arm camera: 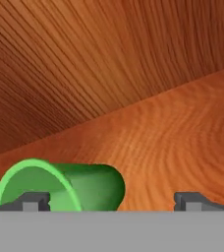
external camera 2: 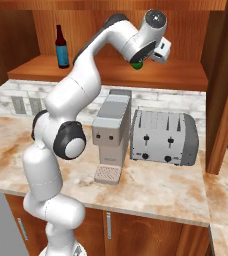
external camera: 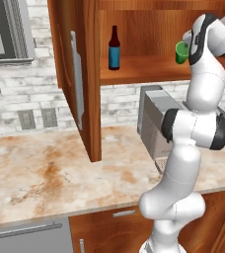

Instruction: Open the cabinet directly in front. Then move the beer and the cup to the dining counter with the candle on it.

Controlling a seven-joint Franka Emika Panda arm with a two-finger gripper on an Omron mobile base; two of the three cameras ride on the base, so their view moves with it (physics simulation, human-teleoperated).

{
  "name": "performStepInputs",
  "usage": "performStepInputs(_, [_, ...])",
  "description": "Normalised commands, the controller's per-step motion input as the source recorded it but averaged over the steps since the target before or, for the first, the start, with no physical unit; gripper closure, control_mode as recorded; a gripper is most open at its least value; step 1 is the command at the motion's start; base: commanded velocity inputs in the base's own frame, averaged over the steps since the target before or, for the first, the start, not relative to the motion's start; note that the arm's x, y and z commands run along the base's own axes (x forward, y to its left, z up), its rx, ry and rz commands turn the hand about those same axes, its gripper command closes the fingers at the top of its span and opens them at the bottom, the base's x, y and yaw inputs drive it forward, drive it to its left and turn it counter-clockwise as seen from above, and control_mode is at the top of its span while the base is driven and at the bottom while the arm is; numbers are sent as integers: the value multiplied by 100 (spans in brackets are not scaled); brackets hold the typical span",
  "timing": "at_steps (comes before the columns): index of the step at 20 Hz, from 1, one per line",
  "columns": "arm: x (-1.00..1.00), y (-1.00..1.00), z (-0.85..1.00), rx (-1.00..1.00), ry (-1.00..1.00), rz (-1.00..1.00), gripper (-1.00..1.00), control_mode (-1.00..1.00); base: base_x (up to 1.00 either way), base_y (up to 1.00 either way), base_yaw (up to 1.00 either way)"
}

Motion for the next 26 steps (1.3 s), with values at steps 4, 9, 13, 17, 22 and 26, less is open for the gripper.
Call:
performStepInputs(4, [60,0,-49,-7,7,-6,-100,-100,0,0,0])
performStepInputs(9, [42,0,-80,-16,19,-8,100,-100,0,0,0])
performStepInputs(13, [0,-4,-2,0,0,-11,100,-100,0,0,0])
performStepInputs(17, [-60,-6,-25,0,-16,-17,100,-100,0,0,0])
performStepInputs(22, [-100,41,-54,4,-37,-10,100,-100,0,0,0])
performStepInputs(26, [-100,100,-100,0,-50,-6,100,-100,0,0,0])
